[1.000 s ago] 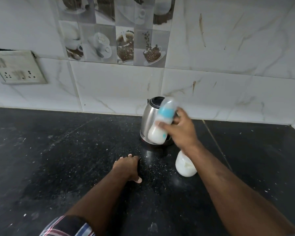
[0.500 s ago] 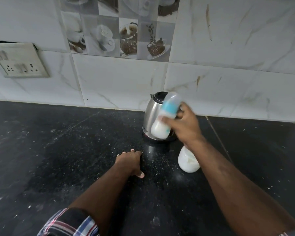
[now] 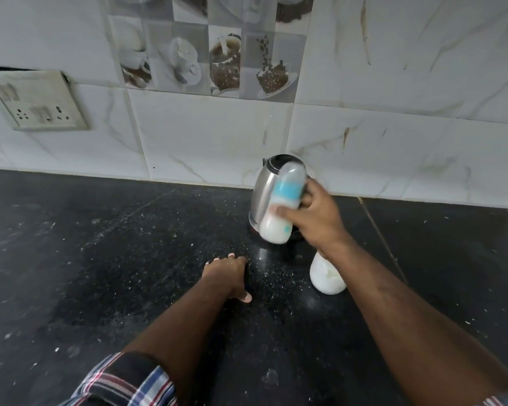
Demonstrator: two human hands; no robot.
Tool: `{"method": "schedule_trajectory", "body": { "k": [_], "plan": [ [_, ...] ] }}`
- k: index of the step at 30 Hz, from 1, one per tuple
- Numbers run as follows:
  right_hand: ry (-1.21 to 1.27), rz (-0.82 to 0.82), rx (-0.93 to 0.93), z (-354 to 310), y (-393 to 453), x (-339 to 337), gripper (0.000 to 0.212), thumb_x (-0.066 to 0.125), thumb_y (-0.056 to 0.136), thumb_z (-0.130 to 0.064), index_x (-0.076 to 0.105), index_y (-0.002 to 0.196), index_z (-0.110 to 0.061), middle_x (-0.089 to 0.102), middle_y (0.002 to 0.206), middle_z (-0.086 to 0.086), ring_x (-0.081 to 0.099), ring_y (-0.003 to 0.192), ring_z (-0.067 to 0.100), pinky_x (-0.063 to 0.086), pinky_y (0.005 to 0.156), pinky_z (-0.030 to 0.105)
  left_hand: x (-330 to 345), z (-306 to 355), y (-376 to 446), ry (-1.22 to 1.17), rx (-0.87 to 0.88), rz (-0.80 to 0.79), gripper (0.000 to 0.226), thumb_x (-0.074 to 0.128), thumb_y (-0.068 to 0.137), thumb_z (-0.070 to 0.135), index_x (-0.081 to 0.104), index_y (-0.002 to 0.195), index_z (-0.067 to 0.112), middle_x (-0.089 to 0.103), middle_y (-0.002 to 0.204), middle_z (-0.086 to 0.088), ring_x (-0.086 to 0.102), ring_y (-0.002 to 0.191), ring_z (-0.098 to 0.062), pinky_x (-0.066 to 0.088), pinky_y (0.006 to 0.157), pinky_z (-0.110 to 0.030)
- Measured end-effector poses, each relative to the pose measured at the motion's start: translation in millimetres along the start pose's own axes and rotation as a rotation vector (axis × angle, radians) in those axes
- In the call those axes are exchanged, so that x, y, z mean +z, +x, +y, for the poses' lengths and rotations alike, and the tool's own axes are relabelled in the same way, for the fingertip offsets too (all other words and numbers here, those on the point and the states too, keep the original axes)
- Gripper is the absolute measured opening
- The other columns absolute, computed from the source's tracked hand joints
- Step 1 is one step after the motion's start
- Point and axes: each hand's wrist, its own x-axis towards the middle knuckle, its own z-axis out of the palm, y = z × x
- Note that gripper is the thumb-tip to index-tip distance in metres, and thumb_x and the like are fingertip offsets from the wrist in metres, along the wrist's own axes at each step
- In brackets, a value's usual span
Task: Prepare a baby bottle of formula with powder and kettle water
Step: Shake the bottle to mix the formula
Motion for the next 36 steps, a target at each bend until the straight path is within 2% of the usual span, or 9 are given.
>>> {"method": "schedule_trajectory", "body": {
  "k": [3, 6, 10, 14, 18, 26, 29, 33, 36],
  "plan": [
    [0.159, 0.232, -0.046, -7, 6, -3, 0.051, 0.089, 0.072, -0.01, 0.059, 0.109, -0.027, 0.076, 0.093, -0.008, 0.073, 0.088, 0.011, 0.061, 0.08, 0.039, 0, -1, 1, -0.01, 0.002, -0.005, 0.104, 0.087, 0.074, 0.05, 0.032, 0.159, 0.027, 0.034, 0.167, -0.007, 0.042, 0.147, -0.036, 0.04, 0.117, -0.054],
    [0.0, -0.061, 0.014, 1, -6, 4, 0.056, 0.091, 0.071, -0.004, 0.06, 0.109, -0.031, 0.077, 0.092, -0.012, 0.073, 0.085, 0.004, 0.059, 0.074, 0.026, 1, 0, 0, 0.006, 0.004, -0.007, 0.104, 0.087, 0.075, 0.05, 0.032, 0.159, 0.025, 0.033, 0.168, -0.009, 0.043, 0.147, -0.037, 0.04, 0.117, -0.055],
    [0.22, 0.251, -0.046, -17, 11, -8, 0.048, 0.086, 0.076, -0.005, 0.057, 0.111, -0.021, 0.074, 0.097, -0.004, 0.072, 0.085, 0.009, 0.06, 0.076, 0.034, 2, -1, 2, 0.01, 0.001, 0.002, 0.101, 0.087, 0.074, 0.051, 0.035, 0.157, 0.024, 0.037, 0.165, -0.008, 0.045, 0.145, -0.037, 0.042, 0.115, -0.054],
    [0.026, -0.003, -0.002, -11, 4, -2, 0.058, 0.09, 0.073, -0.002, 0.06, 0.118, -0.022, 0.075, 0.102, -0.001, 0.073, 0.086, 0.01, 0.059, 0.079, 0.034, 2, -1, 1, 0.012, 0.005, 0.001, 0.103, 0.087, 0.074, 0.051, 0.034, 0.158, 0.024, 0.034, 0.167, -0.008, 0.044, 0.146, -0.037, 0.042, 0.116, -0.053],
    [0.271, 0.264, -0.06, -24, 15, -9, 0.05, 0.087, 0.074, -0.007, 0.057, 0.111, -0.022, 0.073, 0.098, -0.003, 0.071, 0.089, 0.015, 0.06, 0.083, 0.044, 3, -2, 3, 0.003, 0.005, 0.0, 0.103, 0.087, 0.074, 0.052, 0.034, 0.158, 0.024, 0.035, 0.166, -0.007, 0.044, 0.146, -0.037, 0.041, 0.116, -0.054],
    [0.282, 0.249, -0.047, -24, 14, -9, 0.054, 0.089, 0.07, -0.016, 0.056, 0.112, -0.023, 0.071, 0.107, 0.002, 0.07, 0.094, 0.018, 0.062, 0.085, 0.042, 3, -2, 4, 0.006, 0.003, -0.009, 0.106, 0.087, 0.074, 0.052, 0.031, 0.16, 0.025, 0.032, 0.168, -0.007, 0.042, 0.147, -0.037, 0.041, 0.116, -0.054],
    [0.039, -0.009, -0.012, -12, 8, -5, 0.059, 0.092, 0.071, -0.006, 0.059, 0.117, -0.023, 0.075, 0.104, -0.003, 0.074, 0.092, 0.014, 0.061, 0.083, 0.037, 3, -1, 4, 0.012, 0.004, -0.01, 0.106, 0.087, 0.074, 0.052, 0.031, 0.159, 0.024, 0.032, 0.168, -0.008, 0.042, 0.147, -0.037, 0.042, 0.116, -0.053],
    [0.304, 0.257, -0.083, -26, 22, -11, 0.055, 0.091, 0.067, -0.014, 0.056, 0.109, -0.024, 0.071, 0.101, 0.0, 0.071, 0.09, 0.016, 0.061, 0.083, 0.045, 4, -3, 6, 0.009, 0.007, -0.006, 0.105, 0.087, 0.074, 0.052, 0.031, 0.159, 0.025, 0.033, 0.167, -0.008, 0.042, 0.146, -0.037, 0.041, 0.116, -0.054],
    [0.071, -0.032, 0.013, -11, 8, 0, 0.058, 0.091, 0.07, -0.004, 0.059, 0.112, -0.029, 0.075, 0.102, -0.003, 0.073, 0.093, 0.016, 0.06, 0.09, 0.051, 3, -2, 4, 0.011, 0.011, -0.008, 0.106, 0.087, 0.074, 0.051, 0.03, 0.16, 0.025, 0.032, 0.168, -0.009, 0.041, 0.147, -0.037, 0.041, 0.117, -0.054]
  ]
}}
